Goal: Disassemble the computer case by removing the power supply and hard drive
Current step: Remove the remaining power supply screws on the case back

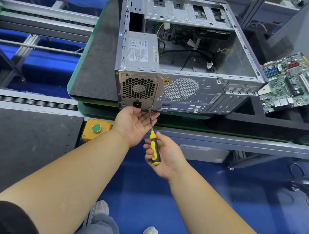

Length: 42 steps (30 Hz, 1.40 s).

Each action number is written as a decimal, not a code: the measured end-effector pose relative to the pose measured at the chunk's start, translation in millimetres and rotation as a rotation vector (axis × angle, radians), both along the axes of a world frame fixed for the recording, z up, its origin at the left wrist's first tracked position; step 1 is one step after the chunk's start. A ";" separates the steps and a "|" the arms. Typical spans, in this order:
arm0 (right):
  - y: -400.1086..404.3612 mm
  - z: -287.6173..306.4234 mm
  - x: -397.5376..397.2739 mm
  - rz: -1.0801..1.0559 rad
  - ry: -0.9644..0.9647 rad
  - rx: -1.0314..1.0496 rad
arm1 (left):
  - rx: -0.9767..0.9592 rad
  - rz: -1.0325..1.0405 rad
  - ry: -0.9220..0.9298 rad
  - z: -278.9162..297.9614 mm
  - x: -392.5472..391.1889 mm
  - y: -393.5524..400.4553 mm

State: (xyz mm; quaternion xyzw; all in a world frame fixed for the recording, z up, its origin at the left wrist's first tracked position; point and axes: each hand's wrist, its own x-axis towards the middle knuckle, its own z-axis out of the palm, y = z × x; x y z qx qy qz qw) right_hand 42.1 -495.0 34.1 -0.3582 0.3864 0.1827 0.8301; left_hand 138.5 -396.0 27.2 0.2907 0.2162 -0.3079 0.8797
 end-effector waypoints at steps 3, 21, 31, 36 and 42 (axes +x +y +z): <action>-1.0 -0.5 -1.1 0.011 -0.006 -0.003 | 0.007 -0.002 -0.004 0.0 0.3 -0.3; 0.3 3.4 3.3 -0.018 0.013 -0.054 | 0.134 -0.089 0.028 4.3 4.2 -2.1; -0.2 3.1 1.7 -0.004 -0.017 -0.045 | 0.313 -0.172 0.038 1.3 3.7 -1.9; -0.5 -0.3 0.9 0.019 -0.015 -0.118 | 0.343 -0.175 0.031 5.2 5.8 -4.8; -1.0 -2.0 3.2 0.037 0.006 -0.232 | 0.372 -0.171 0.034 6.7 6.3 -7.3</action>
